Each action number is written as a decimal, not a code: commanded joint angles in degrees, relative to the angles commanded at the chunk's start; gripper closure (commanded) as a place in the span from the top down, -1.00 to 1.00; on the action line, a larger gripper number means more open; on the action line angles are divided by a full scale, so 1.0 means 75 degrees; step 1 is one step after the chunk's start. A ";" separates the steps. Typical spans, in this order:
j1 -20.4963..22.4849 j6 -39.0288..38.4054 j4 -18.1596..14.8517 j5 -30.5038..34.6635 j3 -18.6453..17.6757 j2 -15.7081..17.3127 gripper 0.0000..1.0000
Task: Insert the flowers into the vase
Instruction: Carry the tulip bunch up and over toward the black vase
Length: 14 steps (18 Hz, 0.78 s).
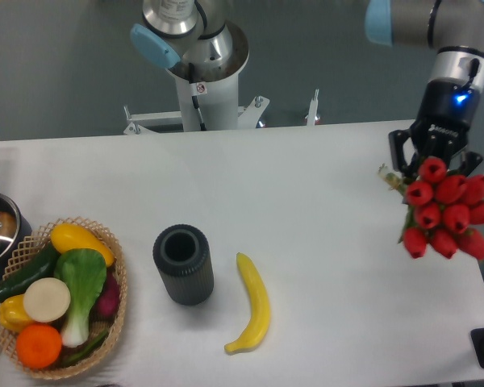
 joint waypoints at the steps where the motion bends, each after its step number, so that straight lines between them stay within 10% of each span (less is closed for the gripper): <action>1: -0.0047 0.0012 0.0000 -0.0397 0.0000 -0.0012 -0.34; 14: -0.1781 0.0000 0.0023 -0.1349 -0.0164 0.0117 -0.33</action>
